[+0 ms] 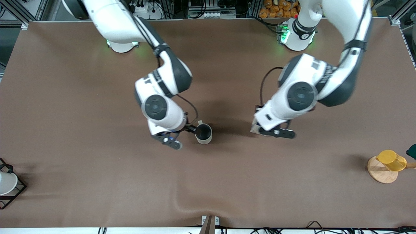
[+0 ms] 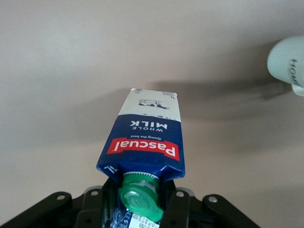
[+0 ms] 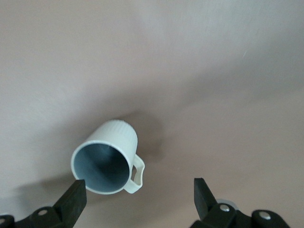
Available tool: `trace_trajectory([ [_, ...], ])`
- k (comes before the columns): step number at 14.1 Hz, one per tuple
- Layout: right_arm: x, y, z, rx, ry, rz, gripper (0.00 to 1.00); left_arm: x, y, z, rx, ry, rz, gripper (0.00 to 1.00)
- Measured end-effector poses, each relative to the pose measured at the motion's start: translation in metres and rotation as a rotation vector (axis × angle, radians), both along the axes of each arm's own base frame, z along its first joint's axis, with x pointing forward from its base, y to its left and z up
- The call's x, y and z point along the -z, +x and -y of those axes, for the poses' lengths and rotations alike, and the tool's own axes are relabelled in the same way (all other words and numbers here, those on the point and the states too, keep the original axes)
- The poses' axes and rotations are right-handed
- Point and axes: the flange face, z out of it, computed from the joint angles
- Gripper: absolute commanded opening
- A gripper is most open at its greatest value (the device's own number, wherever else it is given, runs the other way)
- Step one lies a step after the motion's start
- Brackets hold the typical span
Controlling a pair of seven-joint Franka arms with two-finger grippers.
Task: Place milk next to cup
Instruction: 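Set the mug down, open the right gripper and withdraw it, then lower the milk carton beside the mug and open the left gripper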
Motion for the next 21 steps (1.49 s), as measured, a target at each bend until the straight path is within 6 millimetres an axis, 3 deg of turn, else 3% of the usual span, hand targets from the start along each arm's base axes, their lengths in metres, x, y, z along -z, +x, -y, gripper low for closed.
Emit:
trace_trajectory([
  [3,-0.052,0.022,0.078,-0.093,0.019,-0.002,1.0,0.013,-0.019,0.039,-0.019,0.018,-0.003,0.38],
  [7,-0.097,0.035,0.171,-0.1,0.02,-0.018,1.0,0.022,-0.04,0.083,-0.003,0.005,0.023,0.39],
  [10,-0.111,0.043,0.243,-0.2,0.018,-0.018,1.0,0.02,-0.052,0.11,0.025,-0.011,0.042,0.39],
  [14,-0.111,0.05,0.359,-0.248,0.052,-0.029,1.0,0.02,-0.052,0.128,0.041,-0.043,0.07,0.4],
  [17,-0.121,0.044,0.399,-0.267,0.065,-0.014,1.0,0.037,-0.051,0.141,0.05,-0.064,0.08,0.4],
  [21,-0.136,0.034,0.412,-0.293,0.075,0.003,1.0,0.049,-0.054,0.151,0.06,-0.068,0.074,0.4],
])
